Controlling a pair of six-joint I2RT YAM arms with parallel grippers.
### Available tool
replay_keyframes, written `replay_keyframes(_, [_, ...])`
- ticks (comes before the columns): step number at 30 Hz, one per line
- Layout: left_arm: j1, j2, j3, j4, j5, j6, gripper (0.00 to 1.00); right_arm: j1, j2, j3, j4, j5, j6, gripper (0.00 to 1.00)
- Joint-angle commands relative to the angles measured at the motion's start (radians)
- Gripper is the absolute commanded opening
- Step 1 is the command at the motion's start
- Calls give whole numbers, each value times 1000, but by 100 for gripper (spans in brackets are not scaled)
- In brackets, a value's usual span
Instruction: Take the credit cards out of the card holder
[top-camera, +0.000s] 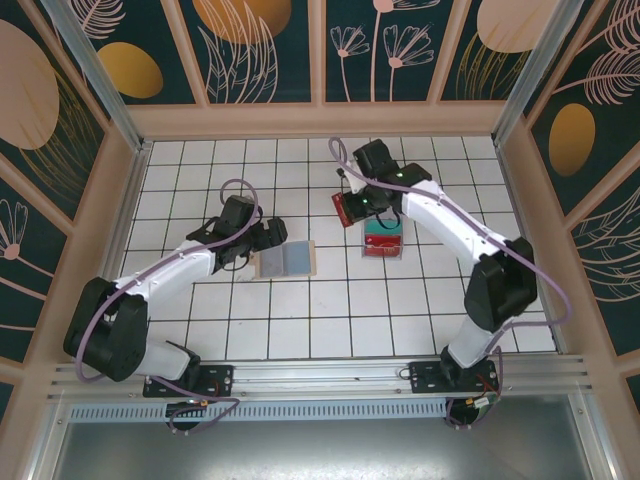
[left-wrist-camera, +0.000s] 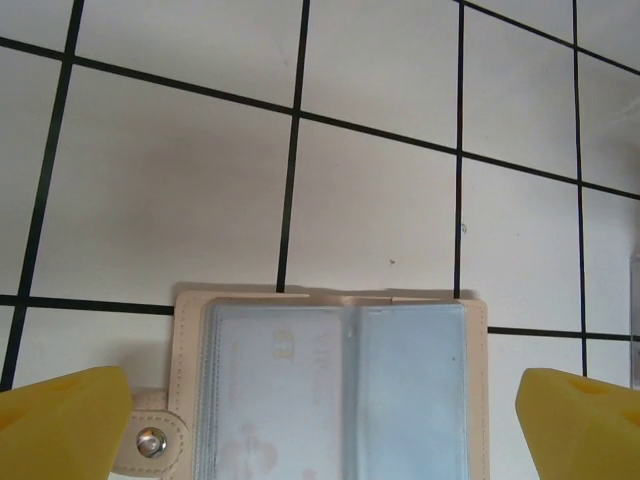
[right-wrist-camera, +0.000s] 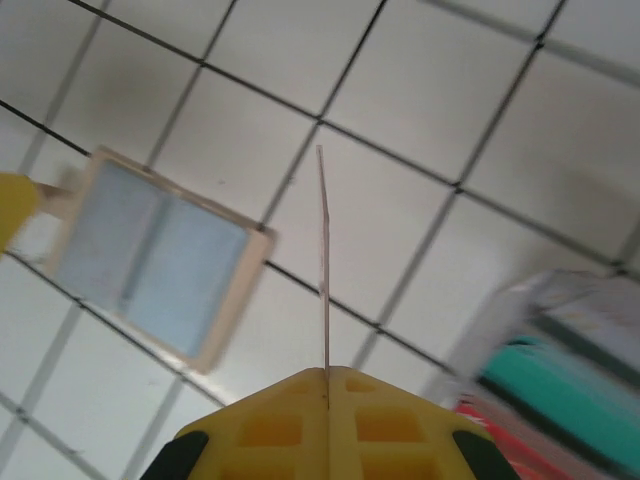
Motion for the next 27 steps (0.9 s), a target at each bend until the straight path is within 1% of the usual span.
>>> replay_keyframes(1, [2,-31,24,13,-40,28,98,32,-90,-83,-48,226,-229,0])
replay_keyframes(5, [2,-32,26,36,-52,35,98,49,-159,-184,-43,352,-378,0])
replay_keyframes(8, [2,-23,31,39,-69,38,99,66,-197,-256,-23,421,-481,0])
replay_keyframes(13, [2,4,47,34,-72,40,98,86,-230,-334,22,462,-610,0])
replay_keyframes(17, [1,-6,42,36,-75,35,98,125,-231,-427,101,549,-712,0])
replay_keyframes(21, [2,-21,29,33,-84,33,99,127,-228,-477,166,581,-790,0])
replay_keyframes(27, [2,-42,6,31,-94,26,98,128,-223,-511,207,579,-838,0])
